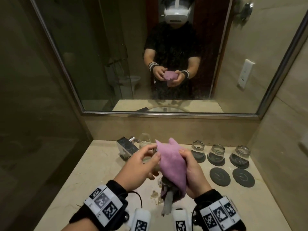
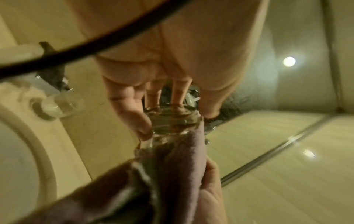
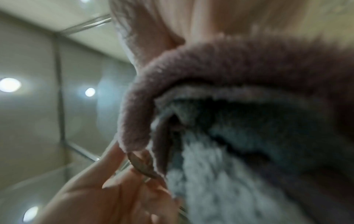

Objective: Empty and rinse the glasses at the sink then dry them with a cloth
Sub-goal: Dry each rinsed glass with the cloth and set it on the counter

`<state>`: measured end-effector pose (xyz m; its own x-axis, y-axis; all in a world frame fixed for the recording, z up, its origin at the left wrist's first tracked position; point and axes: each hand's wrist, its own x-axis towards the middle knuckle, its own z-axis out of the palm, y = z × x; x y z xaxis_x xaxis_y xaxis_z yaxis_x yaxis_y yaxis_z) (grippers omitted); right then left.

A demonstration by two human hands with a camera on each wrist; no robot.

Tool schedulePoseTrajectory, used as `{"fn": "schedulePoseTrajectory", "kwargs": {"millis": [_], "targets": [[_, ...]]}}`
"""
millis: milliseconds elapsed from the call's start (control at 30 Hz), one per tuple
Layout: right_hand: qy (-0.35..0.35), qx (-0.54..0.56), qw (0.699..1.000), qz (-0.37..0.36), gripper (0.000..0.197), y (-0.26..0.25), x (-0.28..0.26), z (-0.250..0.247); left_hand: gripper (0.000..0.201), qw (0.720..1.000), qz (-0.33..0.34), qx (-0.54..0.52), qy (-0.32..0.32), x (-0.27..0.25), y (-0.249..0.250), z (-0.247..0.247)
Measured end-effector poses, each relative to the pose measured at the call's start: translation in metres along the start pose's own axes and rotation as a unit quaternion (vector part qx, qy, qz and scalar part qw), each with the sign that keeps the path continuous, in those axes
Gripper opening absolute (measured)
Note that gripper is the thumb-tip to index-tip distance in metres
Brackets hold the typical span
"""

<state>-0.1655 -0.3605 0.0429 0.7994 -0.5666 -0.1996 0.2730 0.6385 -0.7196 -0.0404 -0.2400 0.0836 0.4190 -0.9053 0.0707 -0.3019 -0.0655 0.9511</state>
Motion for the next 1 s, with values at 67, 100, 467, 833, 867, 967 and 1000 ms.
{"fn": "schedulePoseTrajectory", "kwargs": {"millis": [67, 100, 467, 833, 867, 967, 1000], "targets": [[0.014, -0.021, 1.0, -0.008, 0.06, 0.001, 0.0, -0.001, 0.03, 0.998, 0.023, 0.051, 0.004, 0.0, -0.003, 0.0], [0.008, 0.0, 1.0, 0.004, 0.059, 0.0, -0.001, -0.001, 0.032, 0.991, 0.068, 0.115, -0.004, -0.001, -0.004, 0.001], [0.006, -0.028, 0.994, -0.102, 0.052, -0.003, -0.003, -0.01, 0.027, 0.991, -0.072, -0.111, -0.002, 0.002, 0.005, 0.014], [-0.056, 0.136, 0.986, 0.075, 0.054, 0.007, -0.012, -0.012, 0.028, 0.961, 0.127, 0.241, -0.039, -0.004, 0.005, 0.009], [-0.057, 0.157, 0.984, 0.065, 0.051, 0.008, -0.013, -0.013, 0.026, 0.968, 0.111, 0.222, -0.021, -0.003, 0.005, 0.009], [-0.021, 0.16, 0.986, 0.039, 0.044, 0.015, -0.008, -0.016, 0.024, 0.986, 0.069, 0.154, 0.012, 0.001, 0.006, 0.007], [-0.019, 0.151, 0.987, 0.042, 0.043, 0.017, -0.006, -0.015, 0.024, 0.987, 0.061, 0.145, 0.014, 0.002, 0.005, 0.006]]}}
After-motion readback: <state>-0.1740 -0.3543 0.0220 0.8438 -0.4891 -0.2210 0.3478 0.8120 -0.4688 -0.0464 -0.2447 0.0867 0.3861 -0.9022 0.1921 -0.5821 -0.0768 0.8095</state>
